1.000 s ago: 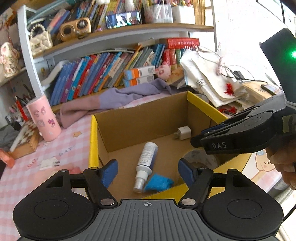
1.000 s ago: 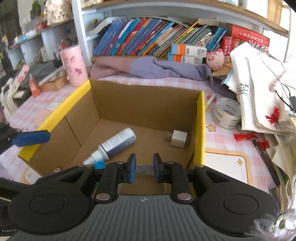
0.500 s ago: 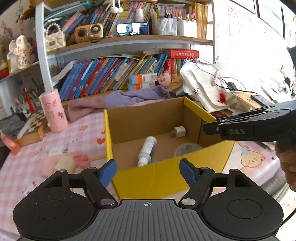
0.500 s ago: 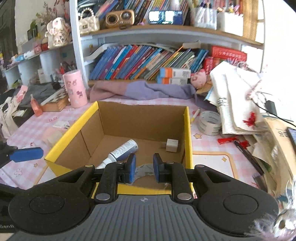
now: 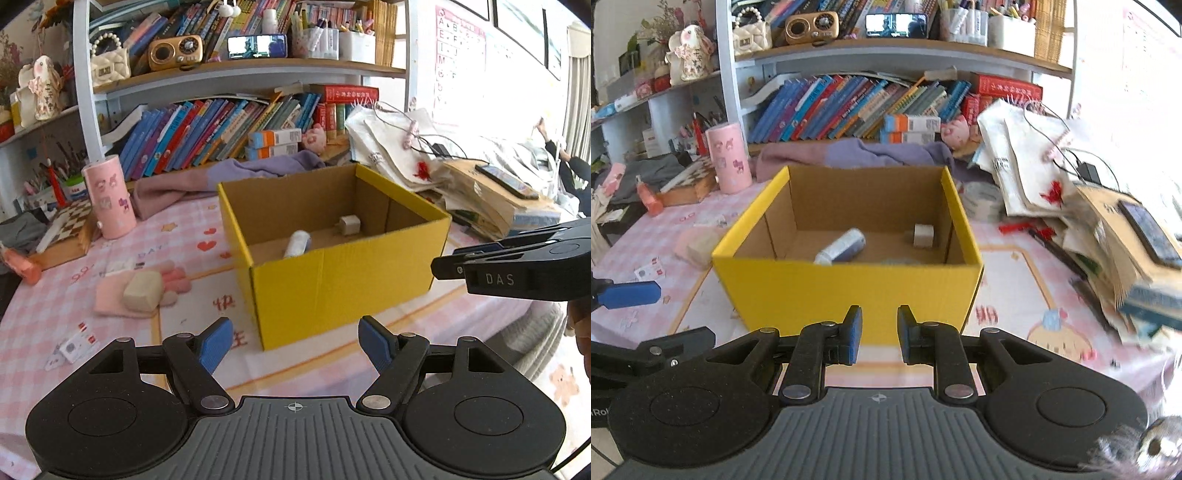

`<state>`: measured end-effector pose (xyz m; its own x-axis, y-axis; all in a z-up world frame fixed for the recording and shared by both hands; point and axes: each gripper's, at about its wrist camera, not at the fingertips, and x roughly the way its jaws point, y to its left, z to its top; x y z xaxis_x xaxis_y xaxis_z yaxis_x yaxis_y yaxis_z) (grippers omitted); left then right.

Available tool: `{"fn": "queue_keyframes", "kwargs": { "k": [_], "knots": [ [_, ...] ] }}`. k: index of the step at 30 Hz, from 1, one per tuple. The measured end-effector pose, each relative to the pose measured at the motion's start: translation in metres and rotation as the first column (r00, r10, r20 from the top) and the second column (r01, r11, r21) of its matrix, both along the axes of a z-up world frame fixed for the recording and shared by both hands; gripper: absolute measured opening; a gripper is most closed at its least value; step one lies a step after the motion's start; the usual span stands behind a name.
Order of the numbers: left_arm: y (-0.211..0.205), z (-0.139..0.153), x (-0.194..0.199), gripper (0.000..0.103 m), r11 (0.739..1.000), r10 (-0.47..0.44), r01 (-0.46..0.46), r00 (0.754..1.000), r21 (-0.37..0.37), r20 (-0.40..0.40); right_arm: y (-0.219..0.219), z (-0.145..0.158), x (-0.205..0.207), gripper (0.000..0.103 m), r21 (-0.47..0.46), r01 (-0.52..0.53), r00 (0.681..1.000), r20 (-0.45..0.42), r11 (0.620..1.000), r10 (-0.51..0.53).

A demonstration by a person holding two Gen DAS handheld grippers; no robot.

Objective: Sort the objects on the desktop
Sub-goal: 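Lift both open grippers out of the yellow box, then move both grippers toward the white red-labelled box and white sponge block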

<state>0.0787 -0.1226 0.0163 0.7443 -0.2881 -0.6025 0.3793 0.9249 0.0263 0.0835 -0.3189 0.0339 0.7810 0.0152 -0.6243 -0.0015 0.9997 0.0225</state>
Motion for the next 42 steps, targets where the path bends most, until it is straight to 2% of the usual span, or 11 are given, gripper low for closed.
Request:
{"fn": "queue_keyframes", "kwargs": {
  "k": [8,11,14,18,30,42],
  "knots": [
    [0.033,-0.006,-0.028,0.077,1.000,0.008,-0.008,1.000,0.029,-0.015,0.030,-0.009,-0.038,0.025,0.028,0.056,0.998,-0.024,0.998,-0.055],
    [0.043,-0.006,-0.035,0.077,0.999,0.029,-0.028,0.999,0.041,-0.018,0.040,-0.015,-0.050,0.031,0.056,0.101,0.995,-0.034,0.993,-0.099],
    [0.052,-0.008,-0.042,0.082,0.997,0.043,-0.042,0.999,0.058,-0.019,0.050,-0.022,-0.059,0.032,0.067,0.122,0.991,-0.060,0.990,-0.118],
    [0.066,-0.013,-0.050,0.084,0.997,0.043,-0.040,0.998,0.062,-0.050,0.062,-0.028,-0.068,0.032,0.091,0.129,0.989,-0.087,0.987,-0.121],
    [0.101,-0.025,-0.072,0.084,0.995,0.048,-0.038,0.993,0.090,-0.112,0.107,-0.040,-0.087,0.038,0.126,0.077,0.989,-0.133,0.989,-0.060],
    [0.145,-0.025,-0.076,0.085,0.985,0.164,-0.157,0.980,0.065,-0.115,0.159,-0.041,-0.078,0.044,0.092,-0.086,0.985,-0.143,0.992,0.099]
  ]
}}
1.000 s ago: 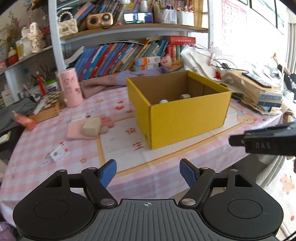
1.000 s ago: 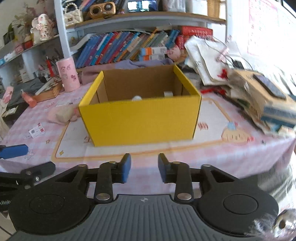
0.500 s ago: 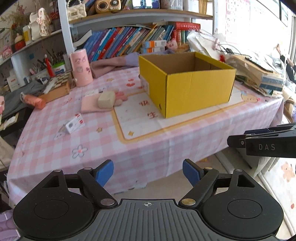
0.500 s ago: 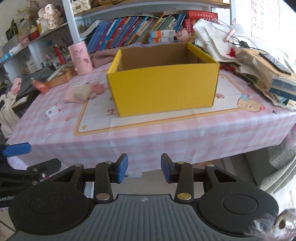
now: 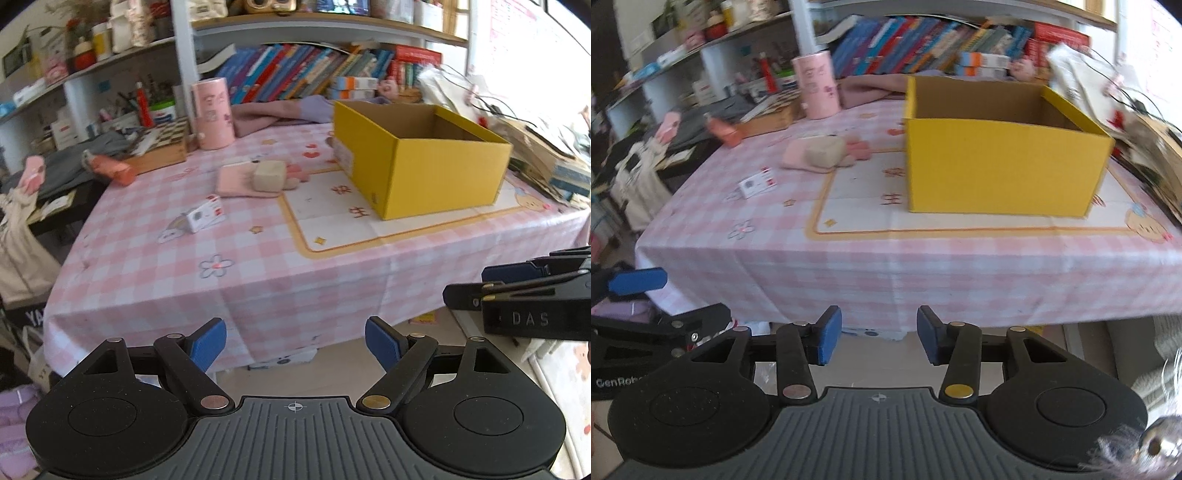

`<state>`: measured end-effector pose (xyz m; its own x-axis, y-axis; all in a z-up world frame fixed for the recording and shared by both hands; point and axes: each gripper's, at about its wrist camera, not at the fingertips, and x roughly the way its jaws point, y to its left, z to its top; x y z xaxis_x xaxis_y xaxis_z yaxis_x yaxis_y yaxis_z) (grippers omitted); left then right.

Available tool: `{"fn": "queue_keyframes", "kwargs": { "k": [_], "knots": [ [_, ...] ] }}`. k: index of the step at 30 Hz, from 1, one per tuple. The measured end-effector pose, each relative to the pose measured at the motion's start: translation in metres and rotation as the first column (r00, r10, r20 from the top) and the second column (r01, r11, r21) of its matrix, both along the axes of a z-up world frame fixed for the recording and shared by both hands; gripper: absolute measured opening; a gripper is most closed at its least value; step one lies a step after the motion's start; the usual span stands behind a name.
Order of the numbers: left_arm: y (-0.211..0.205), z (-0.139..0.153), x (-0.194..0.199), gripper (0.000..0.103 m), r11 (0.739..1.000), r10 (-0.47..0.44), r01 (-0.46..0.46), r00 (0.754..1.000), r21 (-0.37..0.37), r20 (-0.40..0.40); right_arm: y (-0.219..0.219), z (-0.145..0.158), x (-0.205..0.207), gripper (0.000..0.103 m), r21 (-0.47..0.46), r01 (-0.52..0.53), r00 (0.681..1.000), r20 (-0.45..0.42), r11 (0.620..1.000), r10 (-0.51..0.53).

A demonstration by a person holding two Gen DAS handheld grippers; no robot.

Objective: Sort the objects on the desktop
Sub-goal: 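Move both grippers toward the white red-labelled box and white sponge block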

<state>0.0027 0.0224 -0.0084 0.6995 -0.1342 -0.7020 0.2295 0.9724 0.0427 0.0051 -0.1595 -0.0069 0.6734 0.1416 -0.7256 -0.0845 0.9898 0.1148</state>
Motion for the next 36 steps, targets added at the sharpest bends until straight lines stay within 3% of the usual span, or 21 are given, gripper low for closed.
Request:
{"fn": "queue_keyframes", "kwargs": {
  "k": [12,36],
  "knots": [
    [0.030,0.007,0.005,0.085,0.996,0.088,-0.087,0.995,-0.028,0.046,0.042,0.009,0.009,0.050,-0.089,-0.149,0.986,0.061,0.985,0.154],
    [0.046,0.005,0.026,0.085,0.995,0.098,-0.094,0.991,-0.041,0.088,0.069,0.012,0.039,0.051,-0.132,-0.196,0.973,0.100,0.972,0.210]
  ]
}}
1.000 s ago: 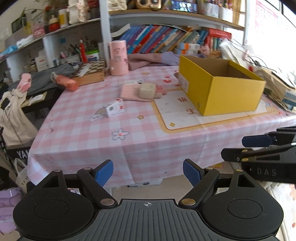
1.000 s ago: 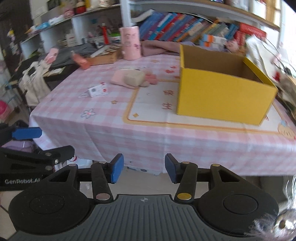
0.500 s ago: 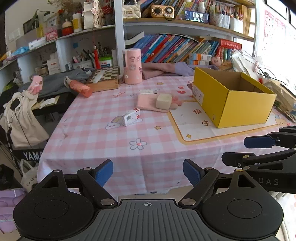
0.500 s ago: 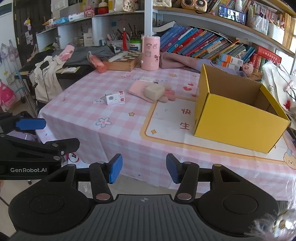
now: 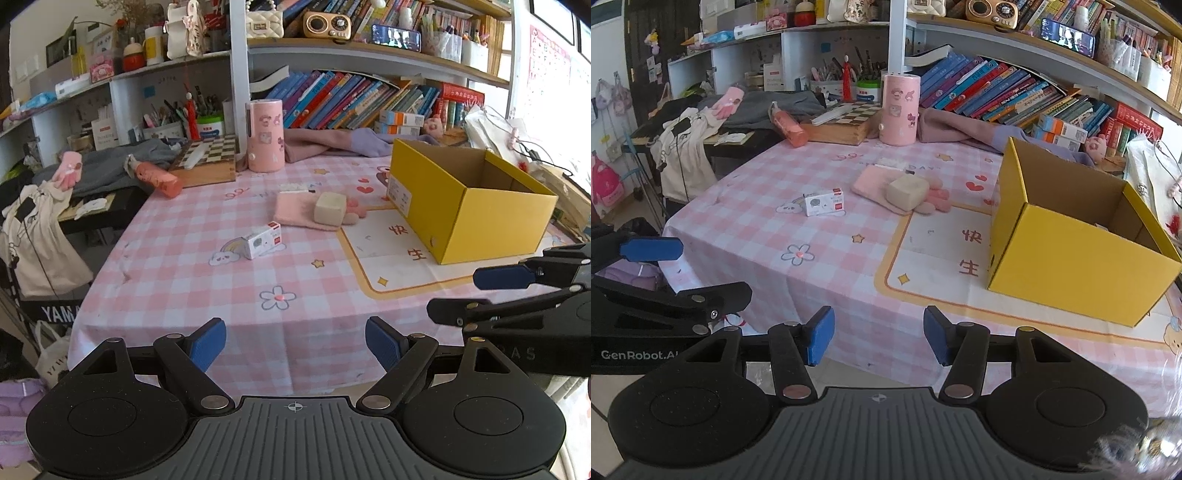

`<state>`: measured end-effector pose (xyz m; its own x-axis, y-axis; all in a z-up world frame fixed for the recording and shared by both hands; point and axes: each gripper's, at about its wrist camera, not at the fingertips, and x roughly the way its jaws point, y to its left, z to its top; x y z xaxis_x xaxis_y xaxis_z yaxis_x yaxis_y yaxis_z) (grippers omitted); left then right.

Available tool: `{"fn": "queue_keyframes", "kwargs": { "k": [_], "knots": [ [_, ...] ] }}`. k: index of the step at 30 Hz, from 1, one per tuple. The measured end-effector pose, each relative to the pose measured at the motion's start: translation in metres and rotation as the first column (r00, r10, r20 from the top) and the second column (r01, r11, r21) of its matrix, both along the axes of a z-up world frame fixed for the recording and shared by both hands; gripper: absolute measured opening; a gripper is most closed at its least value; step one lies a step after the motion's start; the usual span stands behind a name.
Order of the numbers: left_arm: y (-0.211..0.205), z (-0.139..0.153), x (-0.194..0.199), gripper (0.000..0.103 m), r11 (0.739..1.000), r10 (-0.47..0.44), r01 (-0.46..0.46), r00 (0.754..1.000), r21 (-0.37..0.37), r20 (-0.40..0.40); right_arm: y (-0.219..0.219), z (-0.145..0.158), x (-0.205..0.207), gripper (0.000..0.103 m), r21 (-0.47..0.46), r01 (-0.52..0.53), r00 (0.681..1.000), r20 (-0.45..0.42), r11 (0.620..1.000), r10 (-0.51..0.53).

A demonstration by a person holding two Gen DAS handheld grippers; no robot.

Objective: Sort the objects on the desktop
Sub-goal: 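Move both grippers toward the white red-labelled box and white sponge block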

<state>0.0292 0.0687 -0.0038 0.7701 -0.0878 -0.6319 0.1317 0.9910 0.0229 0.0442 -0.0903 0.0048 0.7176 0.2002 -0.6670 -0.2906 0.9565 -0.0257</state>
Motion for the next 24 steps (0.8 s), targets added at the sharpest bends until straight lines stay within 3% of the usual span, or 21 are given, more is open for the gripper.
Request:
{"fn": "queue_keyframes", "kwargs": {
  "k": [7,24],
  "knots": [
    [0.002,0.001,0.031,0.085,1.000,0.006,-0.007,1.000,0.027,0.019,0.001,-0.002,0.039,0.051,0.021,-0.003,1.000,-0.002,1.000,0.003],
    [0.009,-0.010,0.116,0.085,0.997,0.075,-0.074,0.996,0.017,-0.057,0.005,-0.010,0.141,0.053,0.025,-0.045,0.999,-0.029,0.999,0.046]
  ]
}}
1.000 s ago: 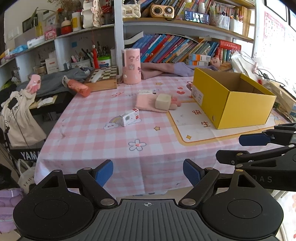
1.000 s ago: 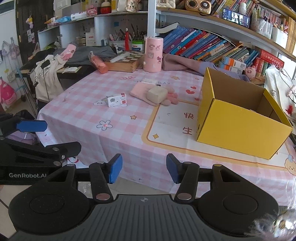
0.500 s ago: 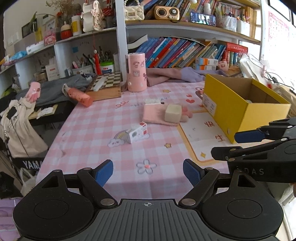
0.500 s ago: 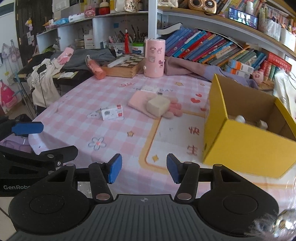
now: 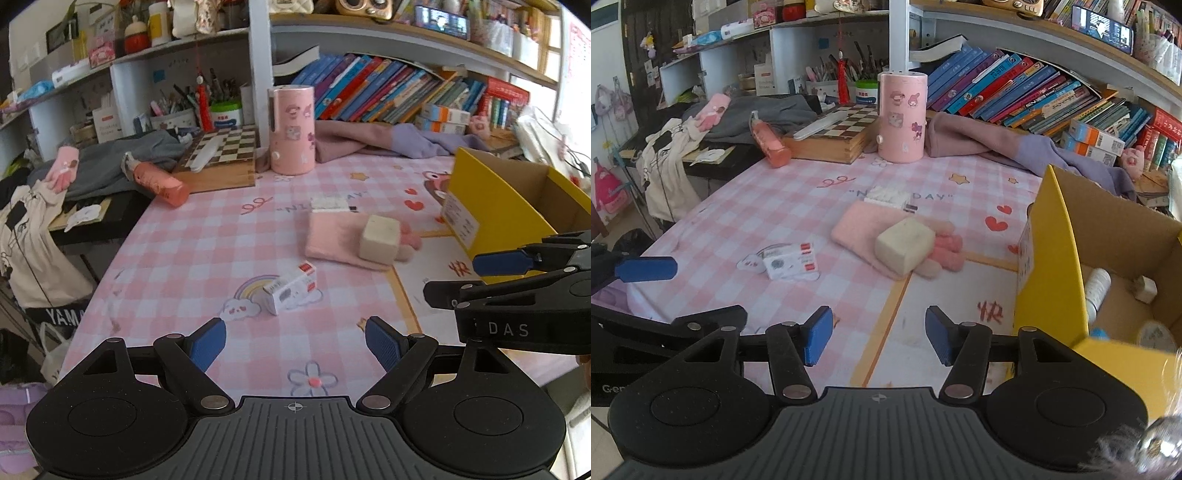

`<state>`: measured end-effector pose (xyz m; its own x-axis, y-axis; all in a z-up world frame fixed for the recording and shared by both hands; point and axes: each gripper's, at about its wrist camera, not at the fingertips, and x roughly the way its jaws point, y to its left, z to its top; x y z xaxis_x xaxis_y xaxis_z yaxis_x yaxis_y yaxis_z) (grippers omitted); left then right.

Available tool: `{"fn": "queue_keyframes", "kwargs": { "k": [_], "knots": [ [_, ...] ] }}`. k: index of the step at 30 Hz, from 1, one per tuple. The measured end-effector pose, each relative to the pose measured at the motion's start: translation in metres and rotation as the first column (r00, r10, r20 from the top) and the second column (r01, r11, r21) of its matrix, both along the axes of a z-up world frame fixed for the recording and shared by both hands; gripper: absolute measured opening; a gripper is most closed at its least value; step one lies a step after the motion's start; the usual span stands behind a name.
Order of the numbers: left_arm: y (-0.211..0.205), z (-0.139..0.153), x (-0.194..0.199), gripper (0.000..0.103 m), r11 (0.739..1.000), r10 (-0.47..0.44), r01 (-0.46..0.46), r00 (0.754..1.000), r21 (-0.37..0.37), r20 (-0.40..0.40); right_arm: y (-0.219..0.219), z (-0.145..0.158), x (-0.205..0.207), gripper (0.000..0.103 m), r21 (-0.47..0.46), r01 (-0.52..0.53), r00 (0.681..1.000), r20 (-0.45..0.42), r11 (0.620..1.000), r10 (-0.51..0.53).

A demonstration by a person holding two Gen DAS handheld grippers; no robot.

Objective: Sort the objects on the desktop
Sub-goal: 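Move both grippers toward the white red-labelled box and white sponge block, then grasp the white red-labelled box with the left gripper while the right gripper grasps the sponge block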

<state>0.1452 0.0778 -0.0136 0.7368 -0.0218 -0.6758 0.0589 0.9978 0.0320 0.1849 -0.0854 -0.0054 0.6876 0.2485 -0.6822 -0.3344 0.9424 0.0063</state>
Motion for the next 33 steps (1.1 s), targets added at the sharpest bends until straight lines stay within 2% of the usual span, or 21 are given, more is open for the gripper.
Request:
{"fn": "queue_keyframes", "kwargs": {
  "k": [10,25,28,33],
  "knots": [
    [0.004,-0.014,0.047,0.084,0.998,0.048,-0.052,0.996,-0.043,-0.069,0.001,-0.010,0.058,0.057,-0.018,0.022,0.999,-0.041,1.000,-0.023],
    [0.001,-0.041,0.104,0.079,0.999,0.031,-0.033,0.990,-0.012,-0.135,0.010,-0.027,0.134,0.075,0.023,0.044,0.991,-0.126,0.999,-0.040],
    [0.001,-0.045,0.109,0.073,0.999,0.030,-0.032,0.989,-0.011,-0.148,0.013,-0.033,0.142,0.075,0.015,0.036,0.989,-0.147,0.999,-0.033],
    [0.006,-0.052,0.113,0.068,0.999,0.039,-0.043,0.983,-0.020,-0.178,0.013,-0.041,0.152,0.075,0.006,0.035,0.983,-0.179,0.999,-0.034]
  ]
}}
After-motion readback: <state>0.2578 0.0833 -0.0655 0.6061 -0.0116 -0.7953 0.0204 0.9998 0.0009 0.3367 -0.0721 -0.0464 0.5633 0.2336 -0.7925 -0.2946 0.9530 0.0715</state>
